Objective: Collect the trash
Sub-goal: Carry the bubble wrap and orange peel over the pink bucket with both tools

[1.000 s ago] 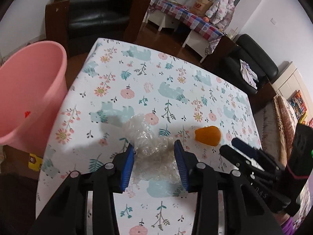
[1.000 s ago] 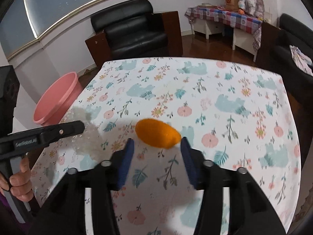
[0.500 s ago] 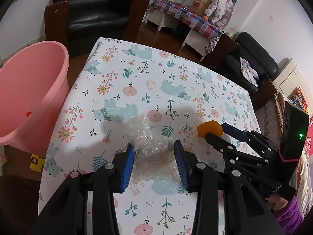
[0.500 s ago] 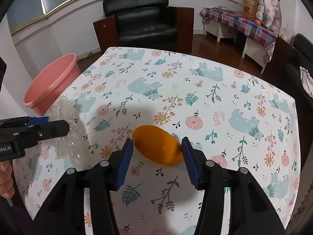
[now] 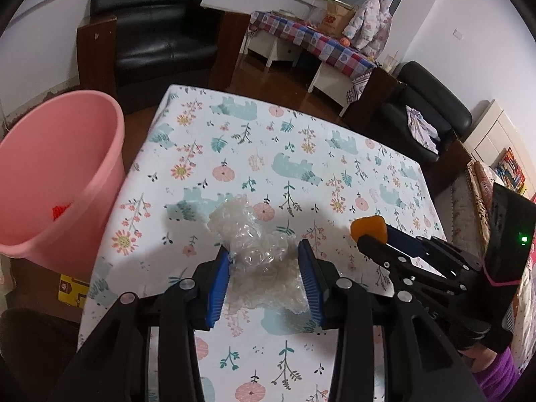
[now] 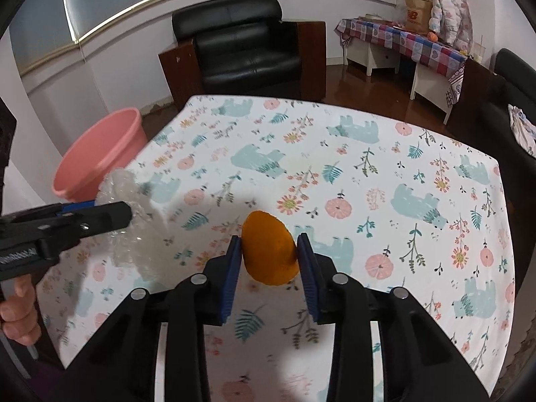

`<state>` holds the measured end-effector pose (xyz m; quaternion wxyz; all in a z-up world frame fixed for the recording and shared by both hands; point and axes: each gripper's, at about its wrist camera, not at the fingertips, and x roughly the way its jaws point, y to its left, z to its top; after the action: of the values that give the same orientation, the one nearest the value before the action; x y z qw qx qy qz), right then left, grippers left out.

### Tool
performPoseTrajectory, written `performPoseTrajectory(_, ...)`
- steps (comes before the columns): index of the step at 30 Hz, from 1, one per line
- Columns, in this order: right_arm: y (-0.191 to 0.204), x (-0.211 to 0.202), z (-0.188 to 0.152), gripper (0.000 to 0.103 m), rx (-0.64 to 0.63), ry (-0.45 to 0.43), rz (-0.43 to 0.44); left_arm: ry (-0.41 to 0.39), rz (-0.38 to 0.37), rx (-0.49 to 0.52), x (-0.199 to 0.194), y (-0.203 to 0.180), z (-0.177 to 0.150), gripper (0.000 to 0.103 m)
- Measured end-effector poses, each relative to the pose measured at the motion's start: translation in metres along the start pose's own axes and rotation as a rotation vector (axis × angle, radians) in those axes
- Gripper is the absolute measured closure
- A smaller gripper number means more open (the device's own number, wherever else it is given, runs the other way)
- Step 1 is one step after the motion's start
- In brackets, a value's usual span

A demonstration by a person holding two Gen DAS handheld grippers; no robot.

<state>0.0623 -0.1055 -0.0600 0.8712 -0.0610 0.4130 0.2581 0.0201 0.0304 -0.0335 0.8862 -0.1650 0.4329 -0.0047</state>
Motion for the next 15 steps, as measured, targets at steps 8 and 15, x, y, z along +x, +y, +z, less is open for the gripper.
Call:
performPoseTrajectory(8, 0.02, -0.012, 0.002, 0.068, 0.013, -0.028, 0.039, -0.064, 0.044, 0.007, -0.017, 0.005, 0.003, 0.064)
performPoseTrajectory(15, 0.034, -0.018, 0.007, 0.068, 0.015, -0.048, 0.057, -0.116, 0.085, 0.007, -0.033, 0.012, 0.005, 0.064)
